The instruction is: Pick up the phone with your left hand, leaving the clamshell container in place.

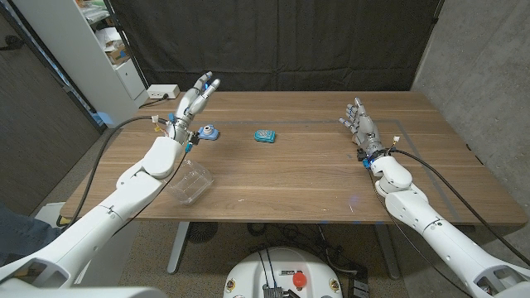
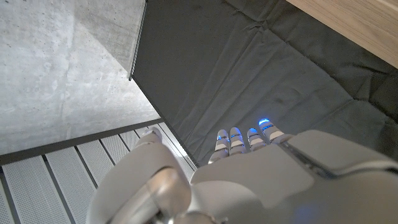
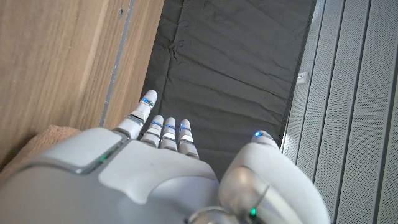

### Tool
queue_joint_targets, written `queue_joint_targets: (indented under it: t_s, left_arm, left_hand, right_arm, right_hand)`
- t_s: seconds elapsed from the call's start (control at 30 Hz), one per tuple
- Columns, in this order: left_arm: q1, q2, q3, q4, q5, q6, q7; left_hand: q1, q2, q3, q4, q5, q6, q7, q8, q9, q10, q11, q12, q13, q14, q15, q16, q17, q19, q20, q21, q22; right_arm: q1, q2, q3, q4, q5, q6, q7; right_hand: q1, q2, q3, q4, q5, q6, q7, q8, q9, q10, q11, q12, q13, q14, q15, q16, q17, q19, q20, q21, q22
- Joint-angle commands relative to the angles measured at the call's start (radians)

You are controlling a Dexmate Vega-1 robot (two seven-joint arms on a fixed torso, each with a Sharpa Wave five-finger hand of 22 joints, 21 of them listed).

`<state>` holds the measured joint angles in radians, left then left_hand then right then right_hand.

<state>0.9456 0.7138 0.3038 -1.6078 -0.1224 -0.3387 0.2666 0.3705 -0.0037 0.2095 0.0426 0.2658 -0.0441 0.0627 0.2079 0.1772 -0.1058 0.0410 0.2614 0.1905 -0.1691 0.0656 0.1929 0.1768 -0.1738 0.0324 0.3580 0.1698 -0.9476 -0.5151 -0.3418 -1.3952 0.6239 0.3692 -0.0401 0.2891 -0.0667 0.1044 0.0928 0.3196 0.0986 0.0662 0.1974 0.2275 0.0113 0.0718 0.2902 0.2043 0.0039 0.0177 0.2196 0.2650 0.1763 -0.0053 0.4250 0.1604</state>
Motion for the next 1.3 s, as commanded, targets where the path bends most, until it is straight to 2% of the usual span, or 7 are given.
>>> queue_joint_targets:
  t_s: [0.03, 0.5, 0.63, 1.03, 1.3]
  left_arm:
    - [-0.009, 0.034, 0.008, -0.032, 0.056, 0.032, -0.002]
    - [-0.030, 0.050, 0.025, -0.040, 0.090, 0.055, -0.019]
    - [-0.057, 0.047, 0.046, -0.012, 0.060, 0.041, -0.074]
    - [-0.091, 0.056, 0.094, -0.021, 0.210, 0.076, -0.026]
    - [-0.109, 0.062, 0.114, -0.025, 0.241, 0.098, -0.040]
  left_hand:
    - [0.020, 0.003, 0.003, -0.009, -0.004, 0.010, 0.000, 0.003, 0.002, 0.006, 0.002, -0.004, 0.003, 0.003, -0.005, 0.008, 0.003, -0.086, 0.006, -0.007, 0.005]
    - [0.040, 0.010, 0.010, -0.024, -0.013, 0.016, -0.002, 0.001, 0.002, 0.012, -0.002, -0.007, 0.003, 0.009, -0.006, 0.007, 0.003, -0.084, 0.008, -0.016, 0.005]
    - [0.045, 0.011, 0.012, -0.027, -0.016, 0.016, -0.001, 0.000, 0.002, 0.012, -0.002, -0.008, 0.003, 0.009, -0.006, 0.006, 0.003, -0.091, 0.009, -0.022, 0.006]
    - [0.056, 0.012, 0.015, -0.037, -0.021, 0.011, -0.004, -0.005, 0.002, 0.013, -0.004, -0.011, 0.004, 0.008, -0.009, 0.003, 0.003, -0.100, 0.006, -0.032, 0.006]
    - [0.064, 0.013, 0.017, -0.044, -0.024, 0.015, -0.006, -0.005, 0.003, 0.019, -0.009, -0.011, 0.004, 0.014, -0.007, 0.005, 0.003, -0.097, 0.010, -0.036, 0.006]
  right_arm:
    - [-0.017, -0.003, 0.008, -0.015, -0.001, 0.016, -0.011]
    - [-0.019, -0.007, 0.011, -0.020, -0.001, 0.020, -0.008]
    - [-0.018, -0.007, 0.011, -0.020, -0.001, 0.020, -0.007]
    - [-0.025, -0.008, 0.017, -0.030, -0.004, 0.030, -0.013]
    - [-0.030, -0.005, 0.019, -0.029, 0.000, 0.035, -0.014]
  right_hand:
    - [0.001, 0.008, 0.000, -0.002, 0.009, 0.011, -0.002, 0.006, 0.000, 0.009, 0.001, -0.004, -0.001, 0.007, 0.001, 0.007, 0.001, 0.011, 0.000, -0.002, 0.006]
    - [0.002, 0.009, -0.002, -0.003, 0.009, 0.015, 0.003, 0.007, -0.006, 0.014, 0.006, -0.011, -0.005, 0.012, 0.001, 0.007, -0.003, 0.014, 0.001, -0.009, 0.006]
    - [0.003, 0.009, -0.002, -0.003, 0.009, 0.016, 0.004, 0.007, -0.007, 0.015, 0.006, -0.012, -0.006, 0.011, 0.000, 0.007, -0.004, 0.015, 0.001, -0.011, 0.006]
    - [0.003, 0.009, -0.004, -0.004, 0.010, 0.022, 0.008, 0.008, -0.011, 0.020, 0.002, -0.016, -0.008, 0.014, 0.002, 0.007, -0.008, 0.017, 0.001, -0.017, 0.006]
    - [0.003, 0.010, -0.005, -0.004, 0.010, 0.024, 0.007, 0.009, -0.013, 0.023, 0.000, -0.019, -0.009, 0.016, 0.002, 0.006, -0.010, 0.019, 0.001, -0.020, 0.006]
